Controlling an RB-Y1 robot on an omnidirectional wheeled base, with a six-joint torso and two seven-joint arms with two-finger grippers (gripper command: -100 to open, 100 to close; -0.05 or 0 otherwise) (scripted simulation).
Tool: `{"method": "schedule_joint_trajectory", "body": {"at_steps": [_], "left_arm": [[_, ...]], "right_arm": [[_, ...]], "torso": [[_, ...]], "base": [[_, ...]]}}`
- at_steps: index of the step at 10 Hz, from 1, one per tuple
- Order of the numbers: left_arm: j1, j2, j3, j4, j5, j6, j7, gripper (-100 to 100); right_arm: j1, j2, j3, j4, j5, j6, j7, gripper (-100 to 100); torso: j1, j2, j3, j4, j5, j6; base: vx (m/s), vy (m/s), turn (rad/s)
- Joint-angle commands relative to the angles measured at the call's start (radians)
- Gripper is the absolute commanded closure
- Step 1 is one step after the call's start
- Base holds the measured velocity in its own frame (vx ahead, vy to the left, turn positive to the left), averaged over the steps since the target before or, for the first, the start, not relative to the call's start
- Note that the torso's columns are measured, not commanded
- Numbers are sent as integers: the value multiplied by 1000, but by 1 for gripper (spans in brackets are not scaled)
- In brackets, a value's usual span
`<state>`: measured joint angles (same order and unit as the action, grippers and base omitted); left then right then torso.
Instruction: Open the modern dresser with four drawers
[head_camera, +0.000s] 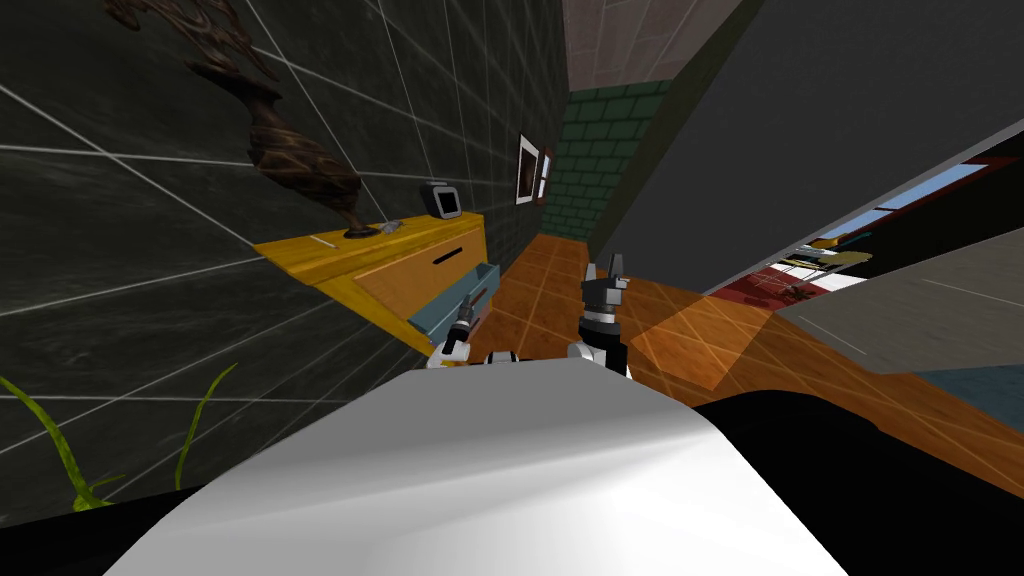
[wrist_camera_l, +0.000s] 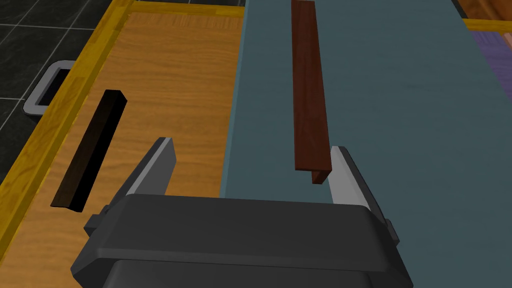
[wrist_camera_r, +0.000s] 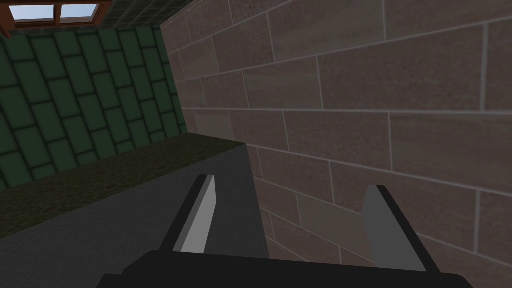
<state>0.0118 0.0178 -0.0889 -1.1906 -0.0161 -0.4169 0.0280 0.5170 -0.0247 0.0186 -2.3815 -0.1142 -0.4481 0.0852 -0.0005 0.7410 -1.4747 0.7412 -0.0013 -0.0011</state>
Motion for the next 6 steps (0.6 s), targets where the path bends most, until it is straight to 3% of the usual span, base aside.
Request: {"method": "schedule_joint_trajectory", "body": {"at_steps": [1,6], "left_arm": [[-1,0,0,-1,0,6,1,0],[0,0,-1,2,0,9,1,0]], "right_arm": [[0,0,0,0,0,0,0,0],[0,0,0,0,0,0,0,0]], "torso": [[0,0,0,-1,0,0],[0,-2,-1,-3,1,1]], "base": [[0,0,0],[0,0,0]]}}
